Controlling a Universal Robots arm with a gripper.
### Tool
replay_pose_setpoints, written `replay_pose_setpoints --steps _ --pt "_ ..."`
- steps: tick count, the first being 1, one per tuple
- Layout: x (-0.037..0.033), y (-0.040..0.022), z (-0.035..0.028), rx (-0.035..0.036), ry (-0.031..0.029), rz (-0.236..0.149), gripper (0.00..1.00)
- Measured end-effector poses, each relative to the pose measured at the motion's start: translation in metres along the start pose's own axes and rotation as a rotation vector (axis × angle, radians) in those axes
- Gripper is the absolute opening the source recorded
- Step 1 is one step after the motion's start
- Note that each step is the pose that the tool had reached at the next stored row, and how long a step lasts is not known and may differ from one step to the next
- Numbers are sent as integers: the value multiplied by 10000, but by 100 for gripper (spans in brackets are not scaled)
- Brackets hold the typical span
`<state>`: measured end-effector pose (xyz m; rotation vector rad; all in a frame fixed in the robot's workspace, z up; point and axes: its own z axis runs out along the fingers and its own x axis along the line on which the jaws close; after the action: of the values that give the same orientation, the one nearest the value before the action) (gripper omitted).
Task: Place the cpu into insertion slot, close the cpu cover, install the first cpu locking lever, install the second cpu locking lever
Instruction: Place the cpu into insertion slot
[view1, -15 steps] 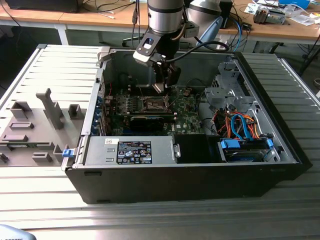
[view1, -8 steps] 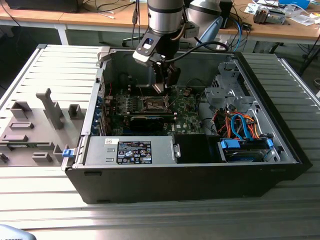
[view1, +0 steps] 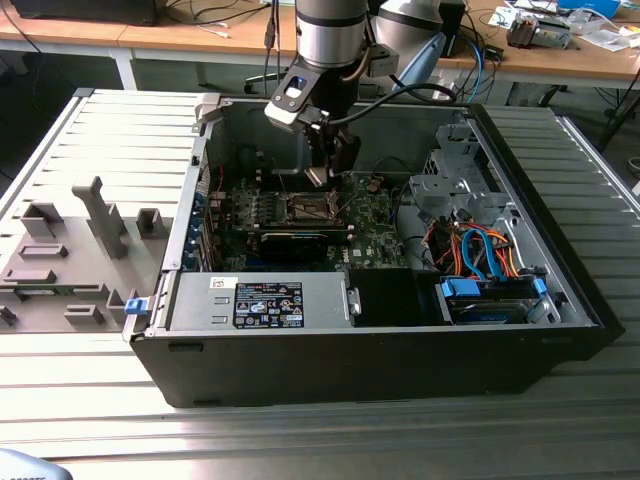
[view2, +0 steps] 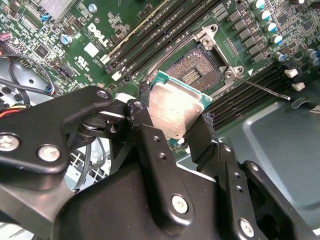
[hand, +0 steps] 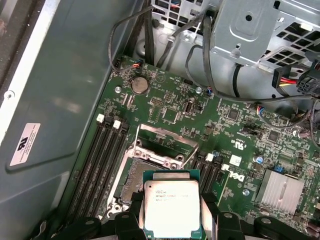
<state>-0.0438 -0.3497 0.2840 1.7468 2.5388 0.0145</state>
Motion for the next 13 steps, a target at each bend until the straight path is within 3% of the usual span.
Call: replay_pose_setpoints --steps 13 --pt "1 -1 10 24 -42 259 54"
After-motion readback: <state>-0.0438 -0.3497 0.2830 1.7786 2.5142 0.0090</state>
